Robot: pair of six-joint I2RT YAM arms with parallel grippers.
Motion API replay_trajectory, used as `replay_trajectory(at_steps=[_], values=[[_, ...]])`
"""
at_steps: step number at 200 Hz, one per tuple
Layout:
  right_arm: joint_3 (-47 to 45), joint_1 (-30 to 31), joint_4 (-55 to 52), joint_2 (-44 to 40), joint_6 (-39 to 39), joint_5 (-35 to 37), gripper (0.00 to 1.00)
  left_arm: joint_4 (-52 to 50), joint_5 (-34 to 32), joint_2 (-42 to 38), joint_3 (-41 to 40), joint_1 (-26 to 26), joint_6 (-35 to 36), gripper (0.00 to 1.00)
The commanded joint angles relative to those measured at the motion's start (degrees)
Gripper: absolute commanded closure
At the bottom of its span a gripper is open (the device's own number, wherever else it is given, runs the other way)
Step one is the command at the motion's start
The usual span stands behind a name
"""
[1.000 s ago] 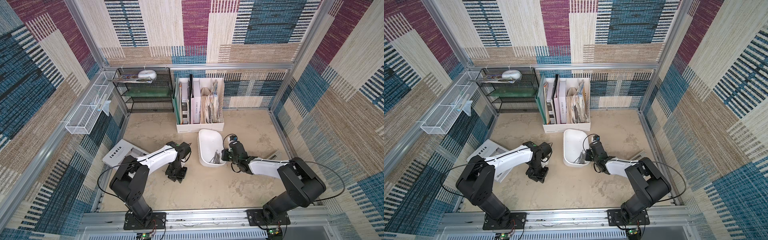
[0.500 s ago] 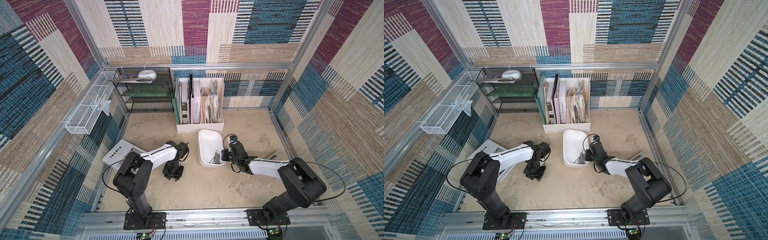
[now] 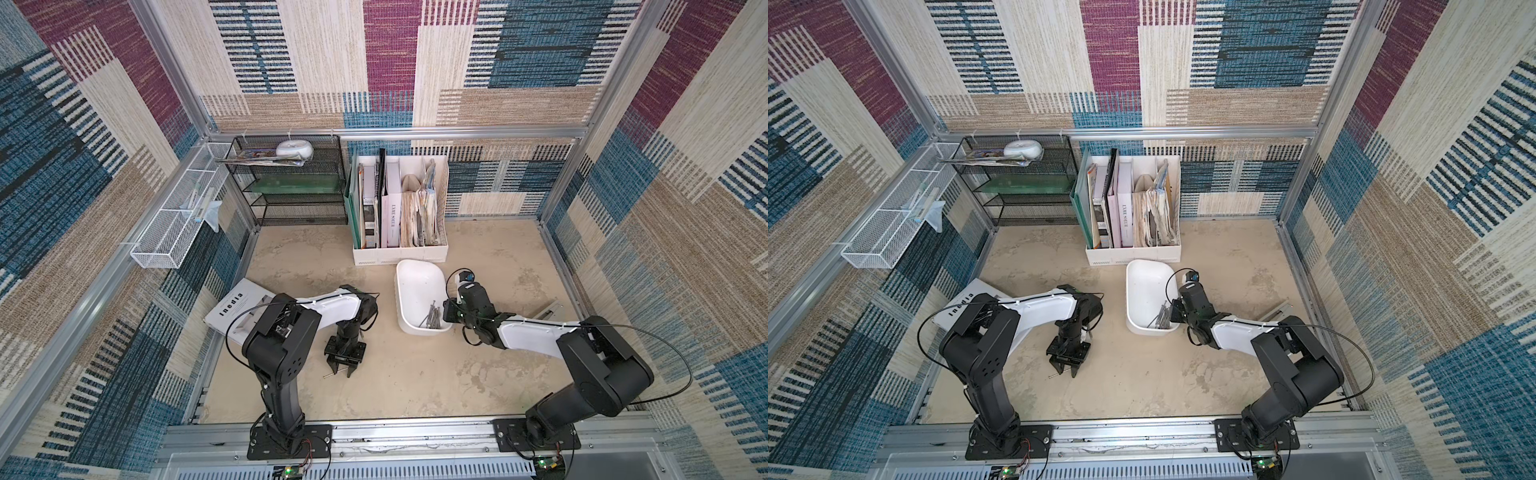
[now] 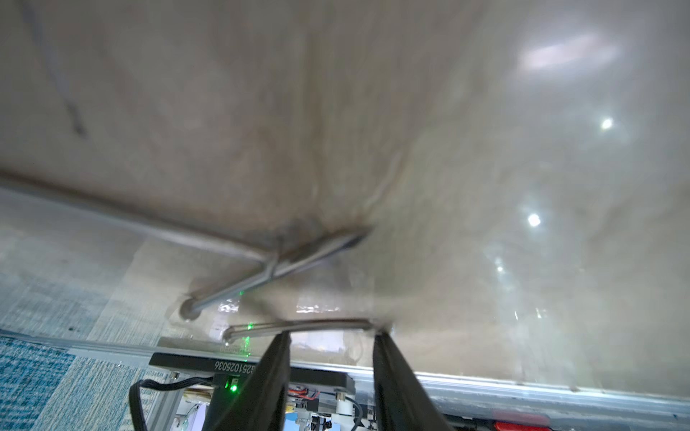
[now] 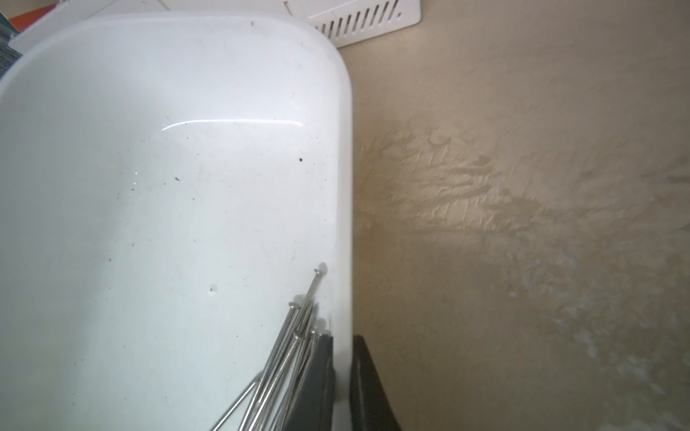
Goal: Put the nails on the desktop into the storage box
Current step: Adjust the nail at the center of the board.
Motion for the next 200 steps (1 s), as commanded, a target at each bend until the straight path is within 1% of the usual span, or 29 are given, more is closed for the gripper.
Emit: replay_trajectory(at_steps=[1,20,44,68,89,104,116,129,147,160,173,187,200], values=[[-0.36,0.12,-4.46,-0.27,-1.13,-0.07,1.00,4.66,-2.04,0.61,-0.19,0.16,-0.26,0.63],[-0.37,0.10,-4.31,-0.42,-1.21,-0.20,1.00,4.69,-2.41,0.75,0.01,0.15,-0.23,0.70],[-0.68,0.15,-3.77,-0.31,-1.12,-0.57,1.00,4.77,-3.00,-0.60,0.71,0.28,-0.29,0.70],[-0.70,0.20,-3.60,-0.18,-1.12,-0.48,1.00,5.70,-2.60,-2.12,1.27,0.32,-0.35,0.68],[-0.60,0.13,-3.28,0.25,-0.96,-0.83,1.00,7.48,0.90,-2.49,1.99,0.20,-0.66,0.74],[-0.64,0.19,-3.13,0.61,-0.86,-0.83,1.00,9.13,3.00,-2.88,2.31,0.16,-1.28,0.74],[-0.81,0.25,-3.02,0.75,-0.79,-0.84,1.00,10.42,5.45,-2.75,2.51,-0.01,-1.29,0.71],[-0.87,0.26,-3.02,0.79,-0.81,-0.83,1.00,10.95,6.15,-3.04,2.86,-0.28,-1.41,0.70],[-0.94,0.26,-3.09,0.62,-0.83,-0.75,1.00,11.79,6.76,-6.63,2.56,-0.42,-2.42,0.69],[-0.95,0.24,-3.34,0.44,-0.86,-0.53,1.00,12.10,6.30,-12.15,1.66,-0.46,-4.97,0.67],[-1.00,0.20,-3.66,0.09,-0.96,-0.22,1.00,12.03,3.16,-19.03,-0.40,-0.42,-9.62,0.65],[-0.92,0.23,-3.65,0.00,-0.94,-0.09,1.00,11.98,0.42,-25.69,-4.34,-0.29,-17.24,0.64],[-0.75,0.25,-3.40,0.32,-0.95,-0.56,1.00,10.02,-3.04,-30.03,-8.60,0.27,-24.27,0.63]])
